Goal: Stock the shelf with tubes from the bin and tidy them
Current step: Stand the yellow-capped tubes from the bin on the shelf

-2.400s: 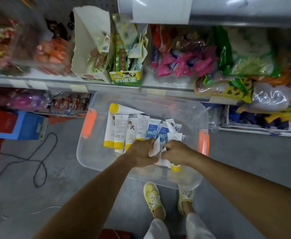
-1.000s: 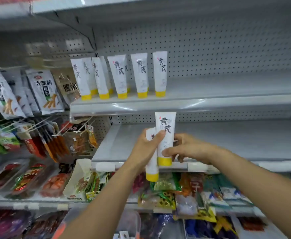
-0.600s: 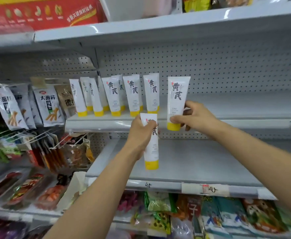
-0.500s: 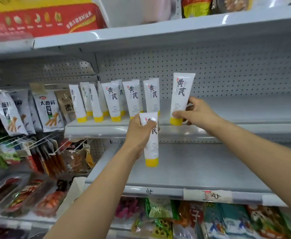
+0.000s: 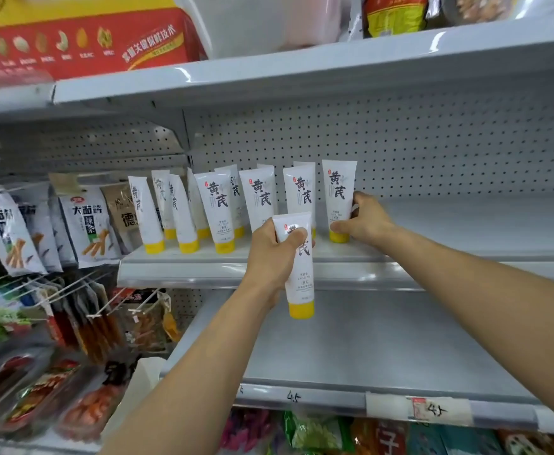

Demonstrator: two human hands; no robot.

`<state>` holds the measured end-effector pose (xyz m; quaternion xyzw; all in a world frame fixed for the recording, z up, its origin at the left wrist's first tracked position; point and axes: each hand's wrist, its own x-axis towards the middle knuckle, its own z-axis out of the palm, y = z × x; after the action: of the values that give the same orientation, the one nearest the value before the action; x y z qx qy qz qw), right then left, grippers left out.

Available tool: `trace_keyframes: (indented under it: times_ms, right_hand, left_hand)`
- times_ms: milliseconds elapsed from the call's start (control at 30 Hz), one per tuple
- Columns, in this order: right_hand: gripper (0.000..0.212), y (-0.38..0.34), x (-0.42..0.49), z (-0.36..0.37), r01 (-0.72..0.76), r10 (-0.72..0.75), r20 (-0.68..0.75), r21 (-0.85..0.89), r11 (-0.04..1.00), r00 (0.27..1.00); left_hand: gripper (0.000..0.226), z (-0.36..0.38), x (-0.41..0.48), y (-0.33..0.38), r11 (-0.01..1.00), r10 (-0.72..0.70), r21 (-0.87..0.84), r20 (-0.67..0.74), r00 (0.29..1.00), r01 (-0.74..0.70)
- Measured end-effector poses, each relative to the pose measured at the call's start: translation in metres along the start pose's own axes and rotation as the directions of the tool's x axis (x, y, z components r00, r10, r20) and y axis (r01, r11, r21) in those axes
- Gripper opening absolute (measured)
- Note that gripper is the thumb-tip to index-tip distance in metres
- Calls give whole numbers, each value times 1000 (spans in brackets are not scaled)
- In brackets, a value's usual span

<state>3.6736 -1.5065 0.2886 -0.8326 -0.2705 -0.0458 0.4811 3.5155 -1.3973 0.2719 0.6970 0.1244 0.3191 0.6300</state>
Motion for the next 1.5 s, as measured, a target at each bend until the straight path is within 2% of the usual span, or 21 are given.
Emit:
trace_keyframes:
  times_ms: [533,700,767,833,867,933,1033,1100,1167,1333,1433,1500]
  right_hand:
    - [53,3,13,4,-11,11,-4,-45,999,1000]
    - [59,3,6,-2,-58,60,13,-108,992,998]
    - [47,3,-5,-5,2,-10,-97,-79,997,995]
    - [20,-4,-26,-9,135,-125,-165,50,990,978]
    - [11,-10,-40,-11,181,-162,-132,146,973,978]
    - [17,-21,-68,-13,201,-217,44,233,951,975]
    - [36,-27,-94,-7,192,-213,293,99,976,932]
    - [41,-25,-101,0,227,-221,331,21,974,918]
    - [34,-24,-105,3,244,-240,295,21,969,925]
    - [19,-27,-99,-7,214,-210,196,3,977,958]
    - [29,-28,-83,-18,152,-160,108,85,985,981]
    - [37,-28,-69,-24,124,-131,56,110,986,990]
  left_hand:
    - [12,-1,7,0,999,22,-41,6,1000,-22]
    - [12,0,3,3,999,11,-49,11,1000,-11]
    - [10,1,0,6,997,10,-80,19,1000,-9]
    - [9,1,-3,8,993,9,-118,29,1000,-6]
    - [9,2,-4,9,992,11,-130,28,1000,-8]
    - [9,6,-5,12,990,28,-137,-3,1000,-28]
    - [7,14,-7,16,986,55,-154,-68,996,-65]
    - [7,21,-9,20,984,70,-160,-84,994,-83]
    - [7,25,-11,23,981,96,-159,-70,993,-106]
    - [20,20,-11,22,985,172,12,20,985,-172]
    - [16,9,-13,11,951,224,199,82,971,-236]
    - [17,2,-12,1,891,266,345,130,955,-295]
